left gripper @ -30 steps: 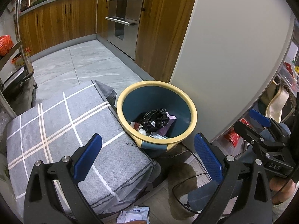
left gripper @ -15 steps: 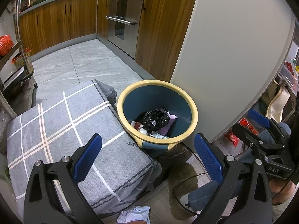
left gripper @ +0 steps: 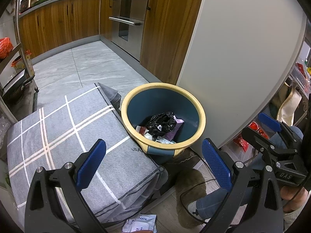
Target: Collect trash
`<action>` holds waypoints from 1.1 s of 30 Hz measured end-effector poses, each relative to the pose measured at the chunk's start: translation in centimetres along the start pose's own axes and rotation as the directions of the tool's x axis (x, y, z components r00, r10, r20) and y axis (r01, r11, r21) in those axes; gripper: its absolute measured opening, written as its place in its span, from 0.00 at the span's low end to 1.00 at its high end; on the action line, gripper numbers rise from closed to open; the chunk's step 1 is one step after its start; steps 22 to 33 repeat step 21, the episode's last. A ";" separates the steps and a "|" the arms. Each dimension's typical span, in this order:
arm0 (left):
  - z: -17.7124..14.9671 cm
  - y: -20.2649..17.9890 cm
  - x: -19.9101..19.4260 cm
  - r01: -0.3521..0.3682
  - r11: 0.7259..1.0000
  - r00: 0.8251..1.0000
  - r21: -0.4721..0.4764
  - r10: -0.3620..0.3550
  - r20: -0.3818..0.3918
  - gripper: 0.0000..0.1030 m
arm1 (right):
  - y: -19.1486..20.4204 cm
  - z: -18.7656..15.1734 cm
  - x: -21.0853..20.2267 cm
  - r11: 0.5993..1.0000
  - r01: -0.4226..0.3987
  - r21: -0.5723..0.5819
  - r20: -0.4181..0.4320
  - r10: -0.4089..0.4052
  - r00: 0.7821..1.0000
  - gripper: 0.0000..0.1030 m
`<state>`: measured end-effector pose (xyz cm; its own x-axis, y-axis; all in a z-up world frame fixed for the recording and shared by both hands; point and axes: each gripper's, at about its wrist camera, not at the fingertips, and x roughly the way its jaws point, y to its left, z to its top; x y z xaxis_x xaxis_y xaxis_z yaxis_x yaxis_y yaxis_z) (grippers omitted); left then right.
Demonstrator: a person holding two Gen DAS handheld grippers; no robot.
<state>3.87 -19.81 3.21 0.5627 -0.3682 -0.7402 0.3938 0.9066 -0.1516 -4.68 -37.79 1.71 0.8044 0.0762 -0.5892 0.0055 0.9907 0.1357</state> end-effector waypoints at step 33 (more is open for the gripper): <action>-0.3 0.0 0.1 0.026 0.999 1.000 0.029 -0.025 -0.011 0.94 | 0.2 0.0 -0.1 1.000 -0.001 0.002 0.003 0.001 1.000 0.93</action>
